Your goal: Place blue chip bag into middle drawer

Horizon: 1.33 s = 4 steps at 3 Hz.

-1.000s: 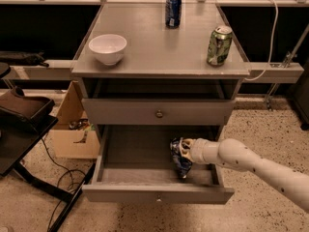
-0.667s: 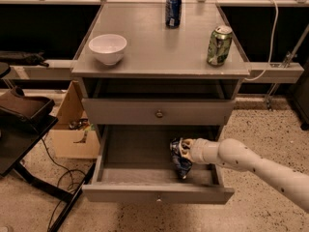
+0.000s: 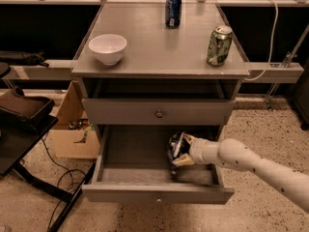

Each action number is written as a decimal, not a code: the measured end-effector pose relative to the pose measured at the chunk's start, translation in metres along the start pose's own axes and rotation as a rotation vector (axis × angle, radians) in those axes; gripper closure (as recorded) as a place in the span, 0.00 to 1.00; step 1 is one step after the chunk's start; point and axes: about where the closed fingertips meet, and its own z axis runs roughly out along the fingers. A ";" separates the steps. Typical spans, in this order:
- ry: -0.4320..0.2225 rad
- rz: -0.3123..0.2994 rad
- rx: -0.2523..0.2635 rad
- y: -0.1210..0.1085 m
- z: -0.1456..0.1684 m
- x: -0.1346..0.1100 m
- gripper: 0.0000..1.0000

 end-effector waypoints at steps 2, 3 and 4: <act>-0.023 -0.056 0.009 0.004 -0.027 -0.027 0.00; 0.051 -0.046 0.029 0.013 -0.089 -0.021 0.00; 0.239 -0.042 -0.080 0.068 -0.174 -0.011 0.00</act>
Offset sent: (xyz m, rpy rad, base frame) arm -0.0330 -0.0039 0.0650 -0.0275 -0.0930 0.0507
